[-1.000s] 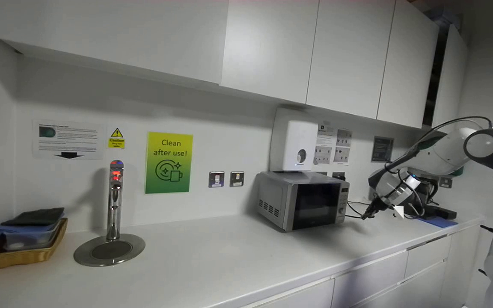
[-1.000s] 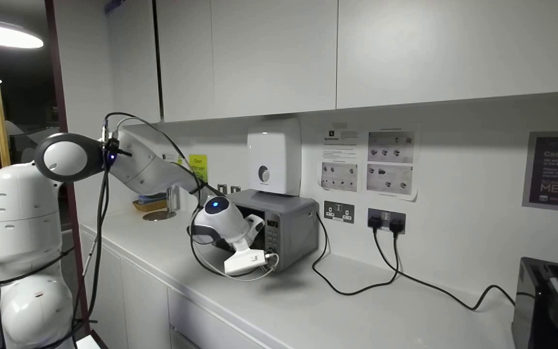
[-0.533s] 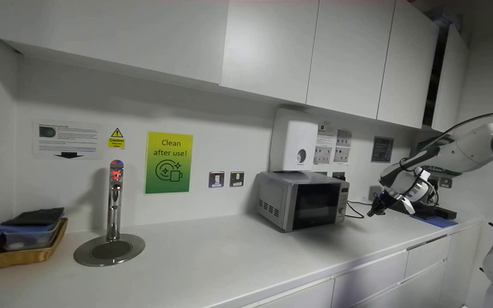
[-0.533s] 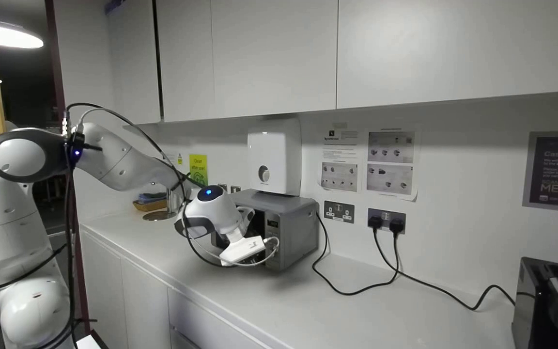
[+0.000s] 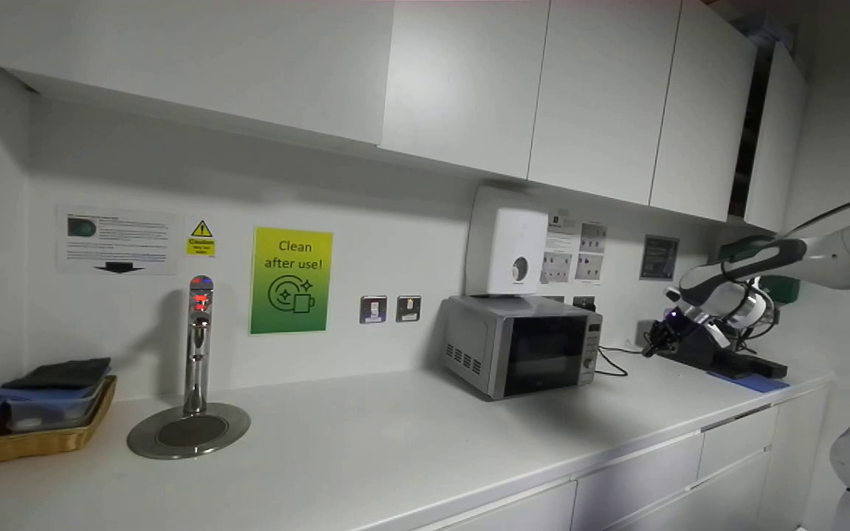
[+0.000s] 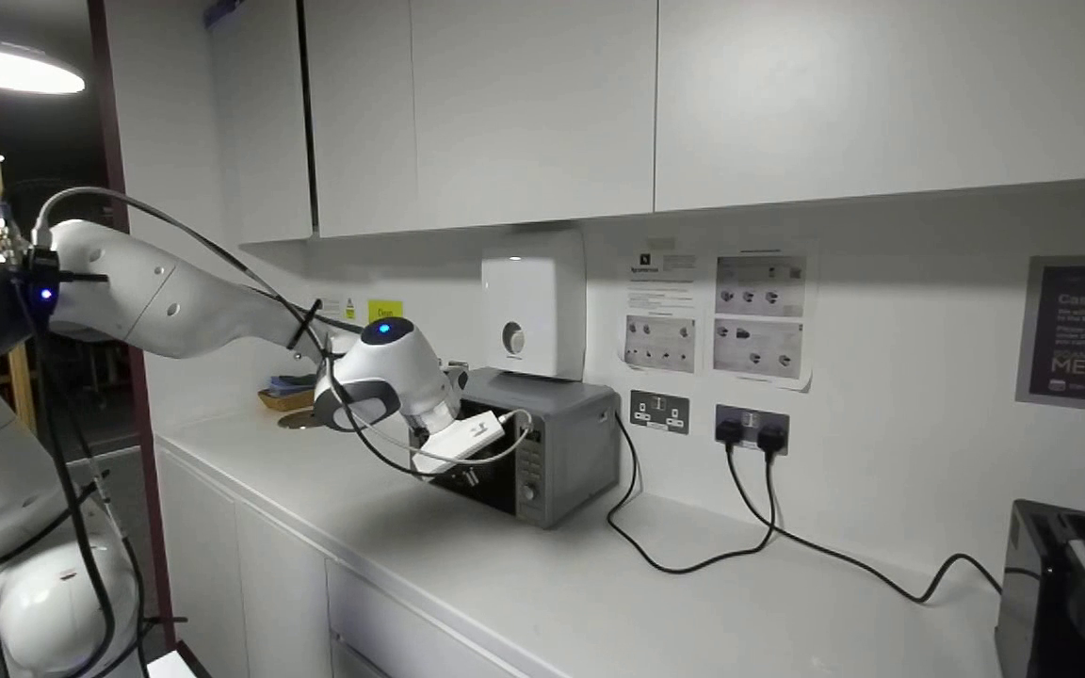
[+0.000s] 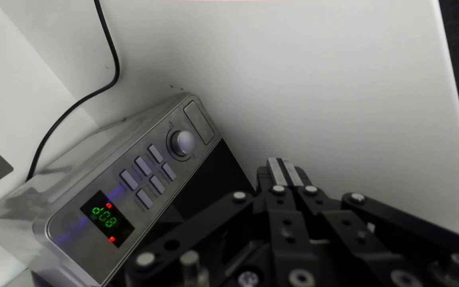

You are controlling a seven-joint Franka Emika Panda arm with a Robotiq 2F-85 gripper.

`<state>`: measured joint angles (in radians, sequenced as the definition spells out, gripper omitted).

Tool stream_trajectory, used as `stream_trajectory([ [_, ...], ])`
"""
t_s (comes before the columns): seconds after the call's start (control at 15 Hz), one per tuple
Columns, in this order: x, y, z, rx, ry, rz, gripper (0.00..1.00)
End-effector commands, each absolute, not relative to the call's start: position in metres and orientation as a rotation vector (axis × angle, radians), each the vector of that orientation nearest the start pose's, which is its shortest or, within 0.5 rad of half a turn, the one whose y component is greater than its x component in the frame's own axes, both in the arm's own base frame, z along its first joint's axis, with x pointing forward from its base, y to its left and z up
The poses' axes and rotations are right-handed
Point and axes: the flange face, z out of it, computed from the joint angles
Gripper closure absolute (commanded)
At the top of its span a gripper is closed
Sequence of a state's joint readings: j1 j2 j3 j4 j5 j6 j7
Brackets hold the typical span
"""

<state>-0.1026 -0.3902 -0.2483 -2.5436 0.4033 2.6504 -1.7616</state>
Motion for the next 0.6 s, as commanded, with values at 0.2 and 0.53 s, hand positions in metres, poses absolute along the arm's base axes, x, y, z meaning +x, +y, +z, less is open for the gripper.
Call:
stream_trajectory([
  [0.2, 0.3947, -0.1596, 0.4767, -2.732, -1.949, -0.789, 1.0],
  [0.53, 0.39, -0.1543, 0.4786, -2.706, -2.026, -0.709, 1.0],
])
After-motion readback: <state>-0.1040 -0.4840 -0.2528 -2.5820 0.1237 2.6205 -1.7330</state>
